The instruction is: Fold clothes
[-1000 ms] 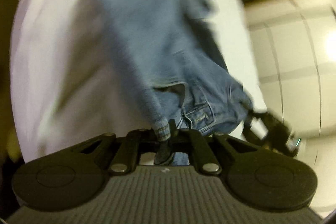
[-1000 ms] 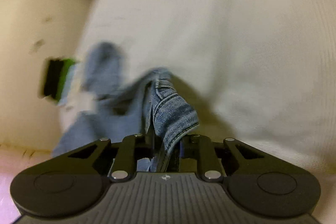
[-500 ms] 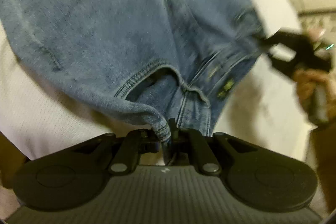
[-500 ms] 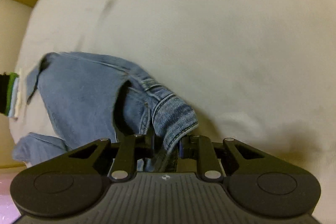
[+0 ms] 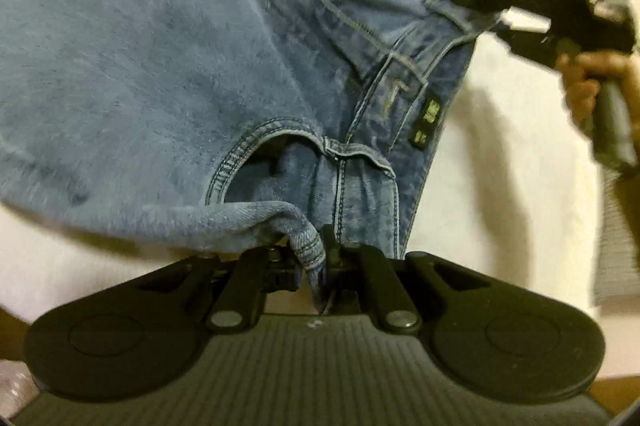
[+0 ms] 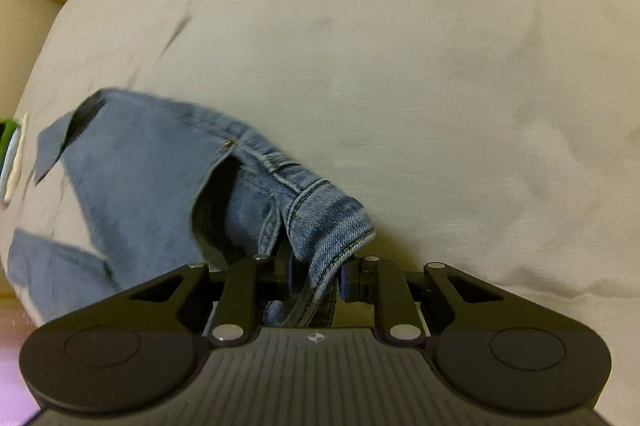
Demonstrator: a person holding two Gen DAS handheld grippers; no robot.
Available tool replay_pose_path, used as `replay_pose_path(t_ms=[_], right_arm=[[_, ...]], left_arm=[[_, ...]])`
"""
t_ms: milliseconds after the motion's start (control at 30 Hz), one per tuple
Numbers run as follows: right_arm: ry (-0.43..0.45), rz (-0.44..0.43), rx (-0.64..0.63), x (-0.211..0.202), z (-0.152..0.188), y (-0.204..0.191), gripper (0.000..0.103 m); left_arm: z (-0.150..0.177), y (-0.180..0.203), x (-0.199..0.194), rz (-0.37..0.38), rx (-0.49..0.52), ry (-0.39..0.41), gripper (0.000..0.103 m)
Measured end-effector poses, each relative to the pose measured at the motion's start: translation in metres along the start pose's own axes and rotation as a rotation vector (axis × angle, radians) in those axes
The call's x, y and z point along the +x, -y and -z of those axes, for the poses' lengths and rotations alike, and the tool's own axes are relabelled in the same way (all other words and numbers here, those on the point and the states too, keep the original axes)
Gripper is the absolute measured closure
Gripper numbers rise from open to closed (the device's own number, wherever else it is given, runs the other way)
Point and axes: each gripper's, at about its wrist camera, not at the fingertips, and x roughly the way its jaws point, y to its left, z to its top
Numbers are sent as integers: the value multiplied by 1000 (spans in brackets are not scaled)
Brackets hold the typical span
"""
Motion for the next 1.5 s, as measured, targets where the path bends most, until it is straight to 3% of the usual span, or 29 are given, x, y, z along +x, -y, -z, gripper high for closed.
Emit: replay_pose_path(t_ms=[67,167,267,333,400,433,533,600,667,733,867,933,967,1100,1167,1233,1333,1500], right_arm=[[-1,87,-41,19,2,-11,68],[26,251,-91,29,5,-32,33],[104,363,-154,11,18,-58,23],[181,400,-190,-8,35,-80,22],[215,385,-227,-24,55,-101,14],[217,373,-235,-31,66,-107,14],[109,183,-211,-38,94,-110,21],[-7,0,-196,-33,115,-111,45],[-119,-144,-177,-18,141,-119,58],[-197,-191,-154,0,162,-127,59],[-281,-19,-82,42,202,-139,62],[-242,130,0,53,217,-141,63],[-202,152,47,49,221,-149,63],[-26,190,237,27,232,-190,55],[62,175,306,17,237,-216,42],[99,120,324,17,243,-247,39],[87,87,287,11,260,-276,39],[141,82,257,3,269,-292,39]], left_arm=[[-7,1,8,-9,-24,-30,97],[-4,1,-12,34,-18,-62,89],[12,-9,-47,92,-6,-101,82],[18,-25,-71,131,10,-118,53],[19,-29,-90,146,53,-112,52],[17,-33,-99,146,68,-107,54],[4,-41,-109,118,55,-92,64],[-7,-59,-128,87,24,-51,65],[-21,-78,-150,61,2,-7,65],[-34,-99,-171,32,-11,27,65],[-64,-150,-196,-36,-9,34,65],[-76,-181,-215,-95,9,24,65],[-82,-197,-225,-126,19,19,65],[-95,-256,-269,-220,60,21,65],[-95,-280,-283,-237,63,17,65],[-91,-297,-294,-253,62,23,65],[-81,-309,-304,-242,47,48,65],[-65,-306,-321,-268,72,104,65]])
